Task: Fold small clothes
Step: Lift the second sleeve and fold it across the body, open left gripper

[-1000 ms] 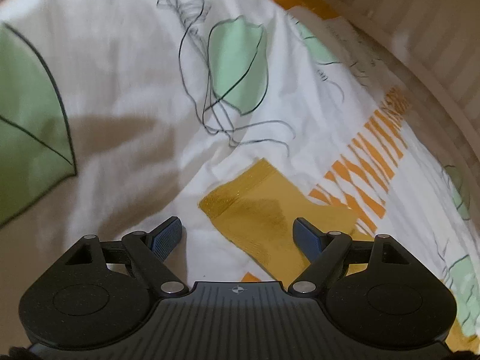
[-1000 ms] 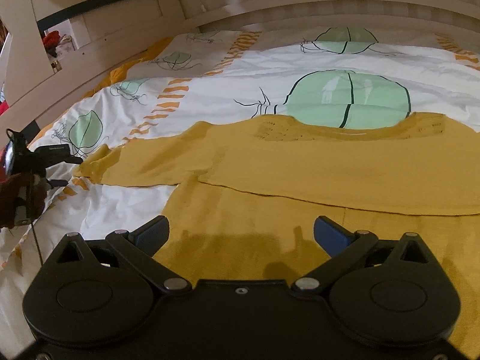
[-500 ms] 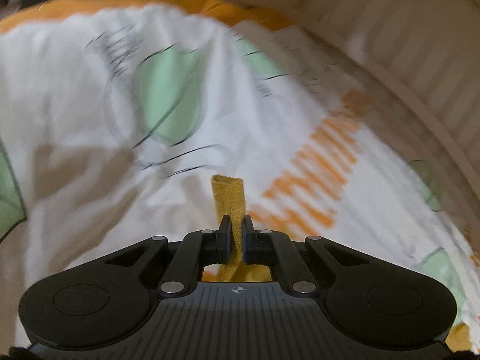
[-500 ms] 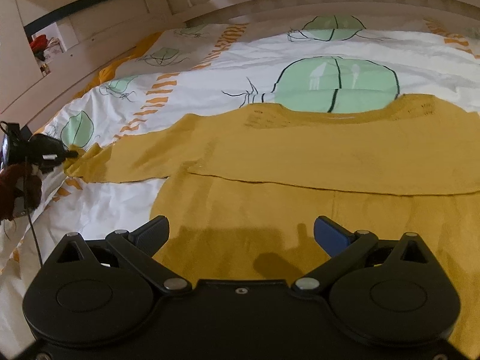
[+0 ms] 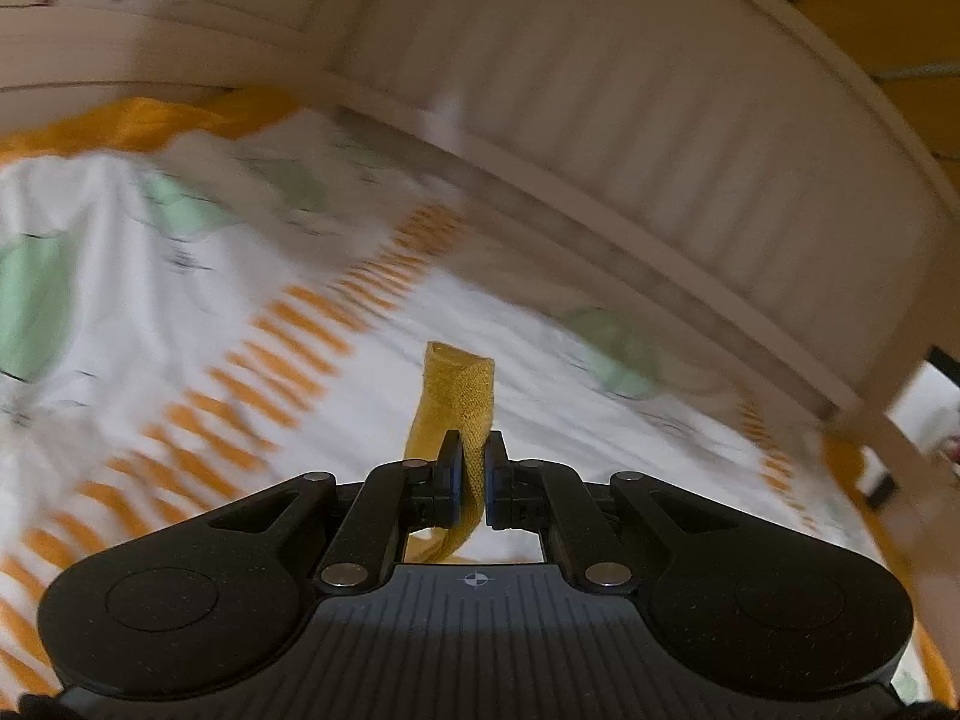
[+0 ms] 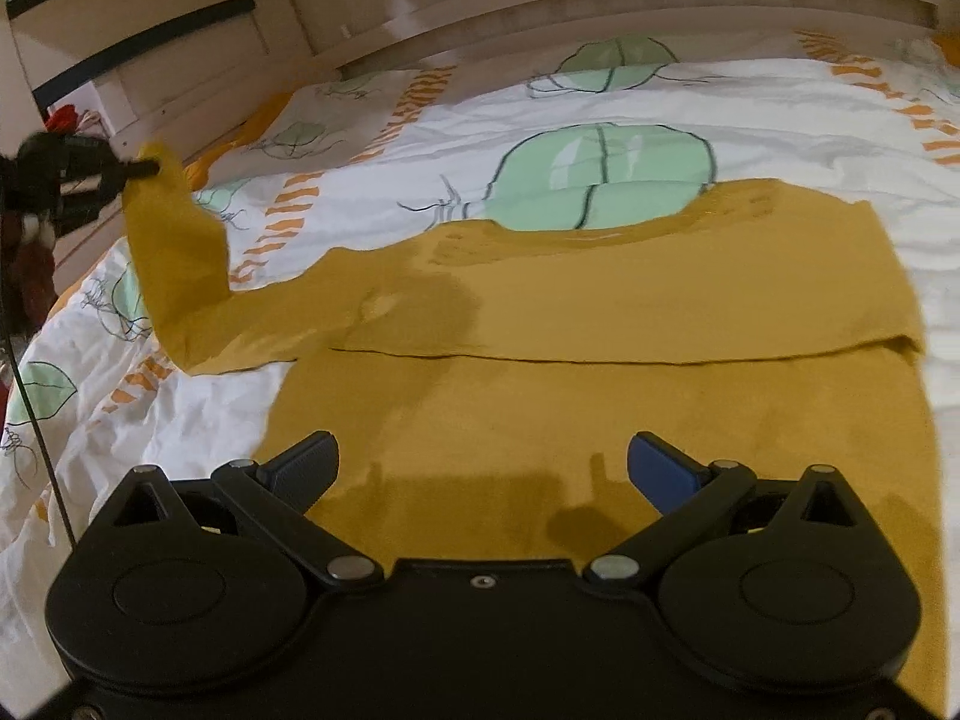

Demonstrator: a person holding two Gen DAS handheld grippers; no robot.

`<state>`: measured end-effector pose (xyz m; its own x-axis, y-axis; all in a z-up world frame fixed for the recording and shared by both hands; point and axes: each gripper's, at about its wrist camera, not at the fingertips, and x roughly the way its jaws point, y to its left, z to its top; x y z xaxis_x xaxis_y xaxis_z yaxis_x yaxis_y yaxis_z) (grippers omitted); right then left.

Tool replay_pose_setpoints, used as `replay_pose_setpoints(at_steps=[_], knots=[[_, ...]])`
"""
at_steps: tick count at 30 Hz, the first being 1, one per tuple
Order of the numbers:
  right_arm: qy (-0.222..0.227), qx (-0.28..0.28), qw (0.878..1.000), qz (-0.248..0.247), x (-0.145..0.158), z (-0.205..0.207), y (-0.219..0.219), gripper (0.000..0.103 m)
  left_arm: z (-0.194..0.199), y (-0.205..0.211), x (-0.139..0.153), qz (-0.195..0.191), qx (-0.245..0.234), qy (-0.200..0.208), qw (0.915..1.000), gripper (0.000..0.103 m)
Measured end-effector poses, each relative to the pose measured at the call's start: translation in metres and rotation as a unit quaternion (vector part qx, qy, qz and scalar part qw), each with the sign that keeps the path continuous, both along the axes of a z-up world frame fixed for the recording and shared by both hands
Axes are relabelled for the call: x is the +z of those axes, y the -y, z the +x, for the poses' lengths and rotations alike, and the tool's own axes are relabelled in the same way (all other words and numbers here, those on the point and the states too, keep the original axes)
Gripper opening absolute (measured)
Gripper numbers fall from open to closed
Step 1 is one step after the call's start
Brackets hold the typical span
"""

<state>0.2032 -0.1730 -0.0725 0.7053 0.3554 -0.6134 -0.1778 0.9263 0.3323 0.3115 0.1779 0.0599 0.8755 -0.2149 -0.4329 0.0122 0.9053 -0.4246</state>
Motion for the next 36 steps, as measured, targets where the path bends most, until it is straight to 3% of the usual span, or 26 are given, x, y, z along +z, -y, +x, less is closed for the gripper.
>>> replay_pose_setpoints(at_steps=[8,12,18,19,20,22,28,32,36], knots=[[-0.005,-0.026,1.000,0.008,-0.001,-0.012,0.030,0.103,0.012,0.115,-0.040,-0.015,-0.076,-0.026,0.9967,0.006],[-0.008,-0.041,0.999,0.016,-0.002,-0.017,0.045,0.103,0.016,0.163,-0.066,0.006,-0.109,-0.038,0.9933,0.006],[-0.020,-0.067,0.997,0.034,-0.008,-0.020,0.064,0.103,0.013,0.204,-0.090,0.034,-0.144,-0.065,0.9868,0.007],[-0.022,-0.071,0.997,0.037,-0.008,-0.020,0.067,0.103,0.011,0.208,-0.090,0.041,-0.150,-0.067,0.9855,0.011],[-0.024,-0.074,0.996,0.039,-0.010,-0.020,0.069,0.103,0.010,0.212,-0.089,0.046,-0.157,-0.067,0.9842,0.024],[-0.027,-0.080,0.995,0.043,-0.011,-0.019,0.071,0.103,0.006,0.217,-0.085,0.048,-0.170,-0.058,0.9825,0.038],[-0.028,-0.087,0.995,0.040,-0.013,-0.016,0.073,0.103,-0.020,0.206,-0.066,0.078,-0.174,-0.015,0.9815,0.056],[-0.024,-0.084,0.996,0.034,-0.011,-0.009,0.069,0.103,-0.037,0.189,-0.071,0.111,-0.149,-0.015,0.9824,0.060],[-0.008,-0.070,0.997,0.023,-0.007,0.004,0.060,0.103,-0.051,0.168,-0.092,0.138,-0.117,-0.051,0.9822,0.060]])
